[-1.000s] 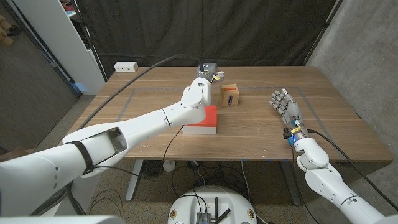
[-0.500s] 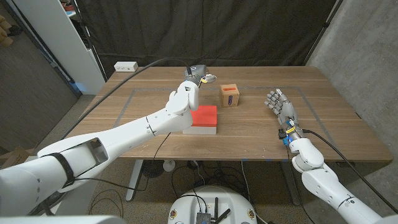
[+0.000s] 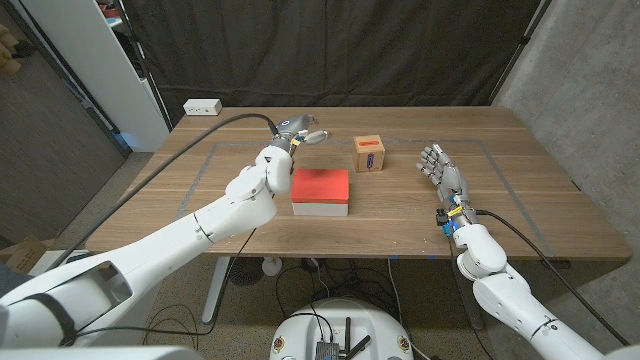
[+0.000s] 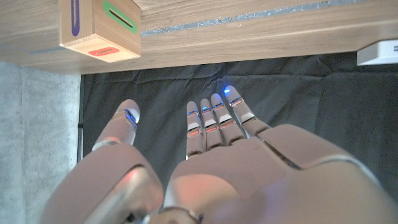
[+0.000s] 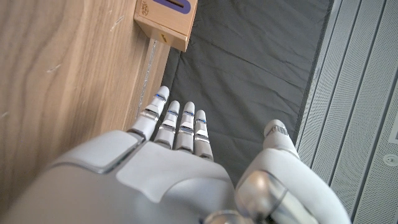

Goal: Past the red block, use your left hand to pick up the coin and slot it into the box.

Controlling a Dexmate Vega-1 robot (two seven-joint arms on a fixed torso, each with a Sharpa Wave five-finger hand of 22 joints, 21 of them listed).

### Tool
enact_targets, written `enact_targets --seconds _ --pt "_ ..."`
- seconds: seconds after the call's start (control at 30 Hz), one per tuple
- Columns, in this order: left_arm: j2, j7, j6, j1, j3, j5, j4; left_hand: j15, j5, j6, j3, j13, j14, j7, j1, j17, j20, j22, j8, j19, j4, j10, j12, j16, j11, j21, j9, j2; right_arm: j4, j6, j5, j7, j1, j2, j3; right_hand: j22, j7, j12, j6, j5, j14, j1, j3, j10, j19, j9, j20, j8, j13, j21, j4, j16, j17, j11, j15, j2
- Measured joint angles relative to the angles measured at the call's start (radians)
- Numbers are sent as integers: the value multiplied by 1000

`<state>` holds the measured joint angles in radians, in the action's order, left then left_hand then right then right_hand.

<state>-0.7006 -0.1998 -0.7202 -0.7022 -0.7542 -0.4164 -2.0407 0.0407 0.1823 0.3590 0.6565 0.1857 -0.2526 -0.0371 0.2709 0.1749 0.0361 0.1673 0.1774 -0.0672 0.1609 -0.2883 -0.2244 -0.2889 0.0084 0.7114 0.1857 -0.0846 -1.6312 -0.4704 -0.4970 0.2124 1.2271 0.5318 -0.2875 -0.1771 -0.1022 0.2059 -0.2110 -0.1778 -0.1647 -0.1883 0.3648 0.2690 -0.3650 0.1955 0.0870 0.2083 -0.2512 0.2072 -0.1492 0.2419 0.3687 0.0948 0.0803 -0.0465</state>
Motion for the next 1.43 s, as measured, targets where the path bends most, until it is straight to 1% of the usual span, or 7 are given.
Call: enact_targets --seconds 0.33,0.47,0.57,0.63,0.67,1.0,1.43 --pt "-16 -147 296 -207 198 204 23 -6 -2 -45 -42 0 45 -11 -48 5 -4 0 0 35 -12 46 21 41 4 -53 0 -19 -16 0 2 -29 -10 11 -13 0 -36 -7 27 0 8 -6 -1 -17 -10 -5 -11 -9 14 0 -1 -6 0 -1 -16 6" --pt "-9 -189 426 -278 255 281 54 -6 -2 -56 -44 0 65 -11 -54 5 -3 0 0 53 -14 61 29 54 4 -70 -4 -14 -20 0 -4 -42 -13 17 -15 0 -36 -14 38 0 29 -6 -1 -32 14 -10 -19 -17 21 -9 -1 -13 0 0 -11 6" --pt "2 -208 515 -329 294 334 82 -4 -2 -76 -51 0 84 -1 -63 4 -4 0 0 71 -13 79 29 66 0 -85 -5 -15 -23 0 -7 -49 -15 21 -16 0 -14 -14 38 0 39 -5 -1 -37 32 -10 -23 -17 28 -12 -1 -21 -2 -5 -22 6" --pt "7 -211 544 -345 307 350 97 -5 -2 -83 -53 0 98 1 -71 3 -4 0 0 82 -14 87 29 74 -1 -96 -5 -15 -24 0 -8 -53 -15 22 -16 0 -4 -14 28 0 45 -5 -2 -37 37 -10 -25 -14 32 -12 -2 -21 -2 -5 -27 6" --pt "12 -213 625 -359 317 399 112 -4 -2 -85 -53 0 103 -2 -71 2 -5 0 0 83 -14 88 30 77 1 -99 -5 -15 -24 0 -8 -54 -15 22 -16 0 -4 -14 26 0 45 -5 -4 -40 39 -10 -27 -12 33 -12 -4 -21 -2 -8 -27 6" --pt "79 -172 955 -433 384 598 238 -5 -2 -99 -61 0 116 -4 -88 5 -6 0 0 94 -15 100 36 86 1 -115 -5 -22 -33 0 -10 -59 -11 35 -14 0 -27 -13 33 0 50 -5 -11 -42 38 -10 -37 -12 42 -12 -3 -21 -7 -12 -32 6" --pt "140 -137 1107 -475 422 719 308 -5 -2 -99 -69 0 116 -4 -92 4 0 0 0 99 -15 108 36 86 -1 -127 -4 -18 -23 -22 -26 -82 4 42 -5 5 -27 -13 33 0 56 -5 -15 -48 47 -10 -39 -12 47 -12 1 -21 -7 -5 -27 6"
